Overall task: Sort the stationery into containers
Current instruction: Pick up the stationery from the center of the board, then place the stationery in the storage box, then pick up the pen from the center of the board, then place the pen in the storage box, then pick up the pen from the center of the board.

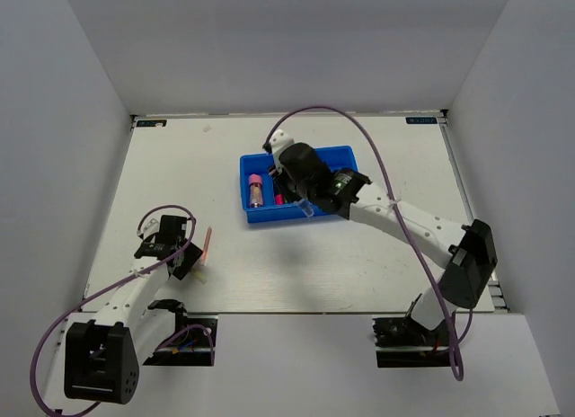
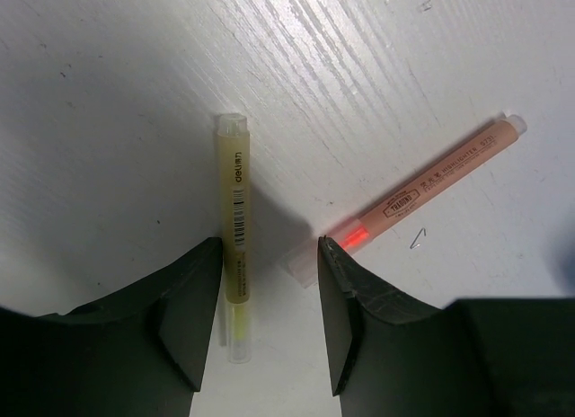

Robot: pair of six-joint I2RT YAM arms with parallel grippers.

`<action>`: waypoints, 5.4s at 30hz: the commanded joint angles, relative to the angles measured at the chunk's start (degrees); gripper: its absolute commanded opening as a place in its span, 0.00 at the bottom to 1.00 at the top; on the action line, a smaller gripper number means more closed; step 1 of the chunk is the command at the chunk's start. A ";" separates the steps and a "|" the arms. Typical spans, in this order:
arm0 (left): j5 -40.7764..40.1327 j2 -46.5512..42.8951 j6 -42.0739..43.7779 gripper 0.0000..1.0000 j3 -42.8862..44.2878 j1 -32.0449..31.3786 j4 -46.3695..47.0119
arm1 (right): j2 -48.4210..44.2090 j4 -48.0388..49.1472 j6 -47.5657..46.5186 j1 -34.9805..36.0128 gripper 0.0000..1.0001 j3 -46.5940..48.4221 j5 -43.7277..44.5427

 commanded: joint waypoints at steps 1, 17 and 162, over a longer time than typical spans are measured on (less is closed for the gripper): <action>3.04 2.56 0.20 0.57 -3.56 0.33 -1.72 | 1.64 4.65 -3.74 -4.23 0.00 0.26 13.58; 4.10 3.09 0.64 0.33 -4.61 0.33 -1.20 | 22.36 -0.51 2.59 -19.70 0.00 20.64 1.92; 1.38 35.25 36.15 0.40 28.35 -9.95 -4.28 | -32.02 -0.62 -9.28 -38.51 0.00 -39.29 -32.63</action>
